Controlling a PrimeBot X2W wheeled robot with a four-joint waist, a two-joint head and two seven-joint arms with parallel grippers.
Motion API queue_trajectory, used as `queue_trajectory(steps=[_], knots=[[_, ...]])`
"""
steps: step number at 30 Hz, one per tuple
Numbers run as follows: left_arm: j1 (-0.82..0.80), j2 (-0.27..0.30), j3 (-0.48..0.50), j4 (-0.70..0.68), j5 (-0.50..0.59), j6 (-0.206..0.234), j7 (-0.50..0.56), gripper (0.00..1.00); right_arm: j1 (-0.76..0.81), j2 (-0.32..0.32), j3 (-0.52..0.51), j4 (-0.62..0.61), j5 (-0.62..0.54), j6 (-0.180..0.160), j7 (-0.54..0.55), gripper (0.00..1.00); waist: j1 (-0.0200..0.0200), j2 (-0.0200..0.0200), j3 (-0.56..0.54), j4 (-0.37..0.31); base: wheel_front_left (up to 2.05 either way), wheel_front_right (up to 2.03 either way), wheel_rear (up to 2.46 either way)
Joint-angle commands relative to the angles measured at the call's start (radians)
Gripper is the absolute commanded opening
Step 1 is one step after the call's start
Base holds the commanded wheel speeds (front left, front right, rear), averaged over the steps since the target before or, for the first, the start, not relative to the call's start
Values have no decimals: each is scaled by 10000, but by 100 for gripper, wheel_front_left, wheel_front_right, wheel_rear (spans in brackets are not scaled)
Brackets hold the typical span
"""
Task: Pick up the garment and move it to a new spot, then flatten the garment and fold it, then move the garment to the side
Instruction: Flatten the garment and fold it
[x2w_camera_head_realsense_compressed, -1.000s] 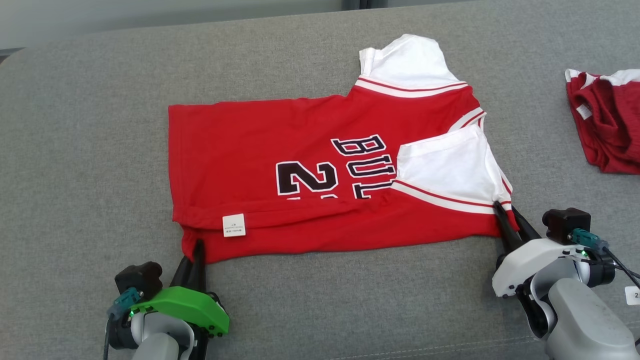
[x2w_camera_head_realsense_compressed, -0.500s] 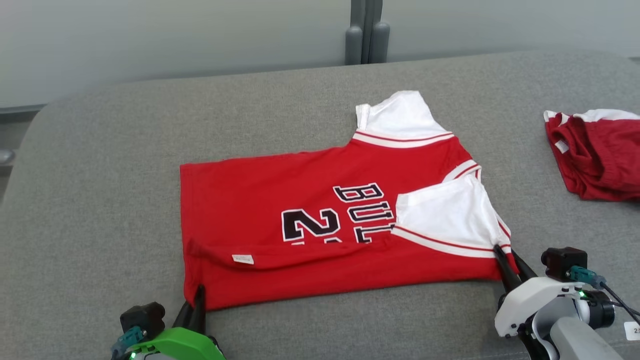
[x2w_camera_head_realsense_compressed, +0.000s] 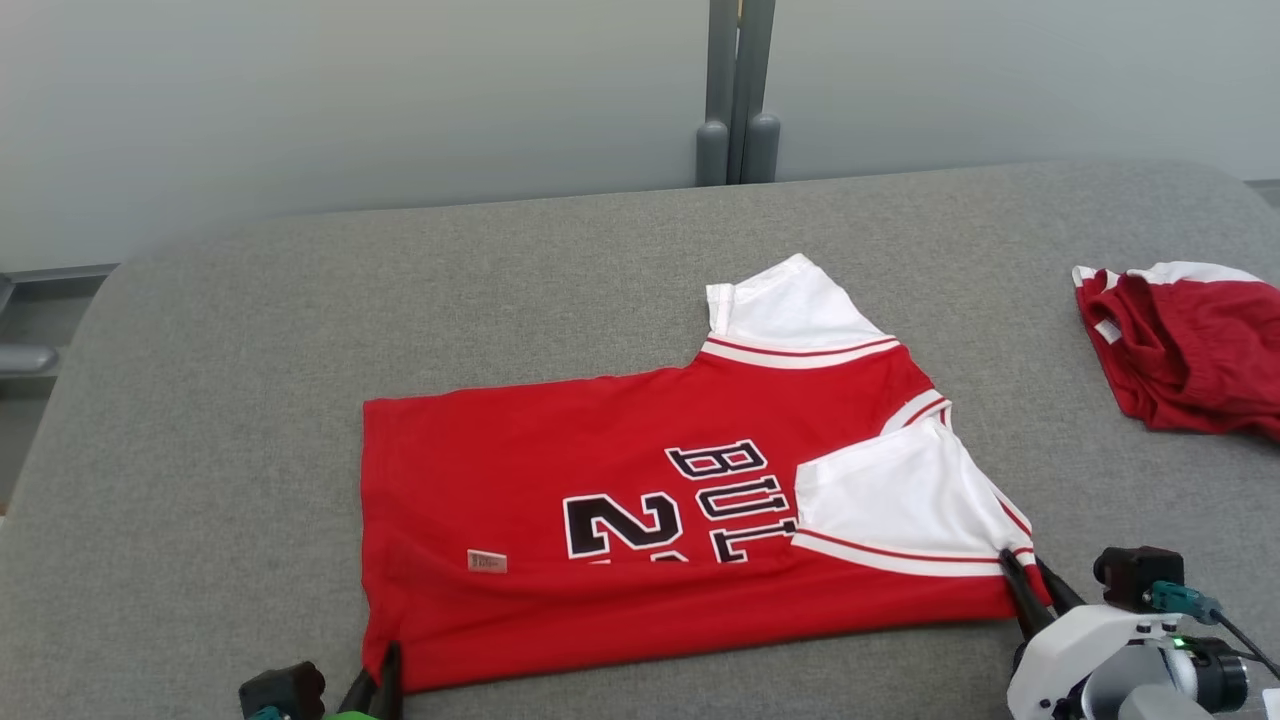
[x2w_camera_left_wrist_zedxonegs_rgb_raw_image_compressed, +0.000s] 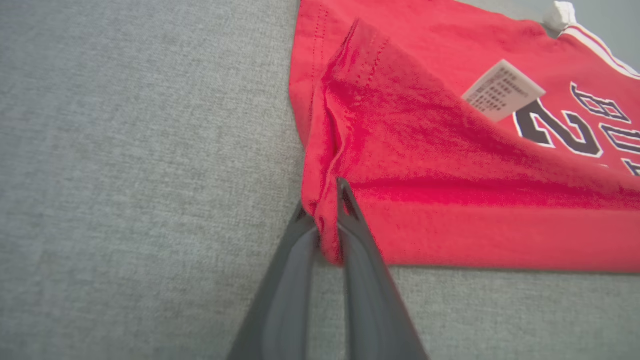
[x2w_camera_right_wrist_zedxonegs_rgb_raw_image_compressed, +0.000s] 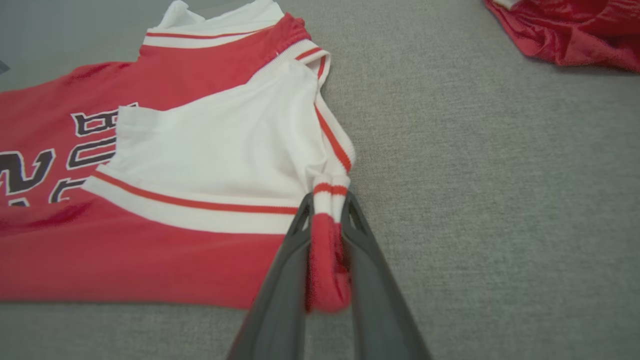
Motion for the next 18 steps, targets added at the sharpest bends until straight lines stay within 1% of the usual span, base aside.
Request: queue_trajectory(steps=[1, 2, 6, 9, 13, 18], knots=[[-65, 153, 202, -92, 159, 35, -3, 55, -82, -235, -226, 145, -79, -33, -12, 100, 0, 0, 125, 18, 0, 0, 0], [-105, 153, 366, -260, 202, 33, -3, 100, -182, -242, -406, 107, -147, -33, -14, 100, 0, 0, 183, 37, 0, 0, 0], [-318, 34, 783, -1496, 525, 29, -3, 100, -548, -187, -936, -244, -708, -23, -14, 100, 0, 0, 575, 118, 0, 0, 0], [-667, 43, 892, -1956, 798, 29, -5, 100, -900, -223, -1378, -584, -1196, -23, -14, 100, 0, 0, 994, 144, 0, 0, 0], [-1592, 94, 825, -1801, 956, 29, -3, 100, -1512, -113, -1602, -967, -1865, -23, -14, 100, 0, 0, 1602, 157, 0, 0, 0], [-2956, 266, 626, -1053, 1054, 28, -5, 100, -2277, 125, -1276, -1168, -2292, -23, -14, 100, 0, 0, 2341, 107, 0, 0, 0]])
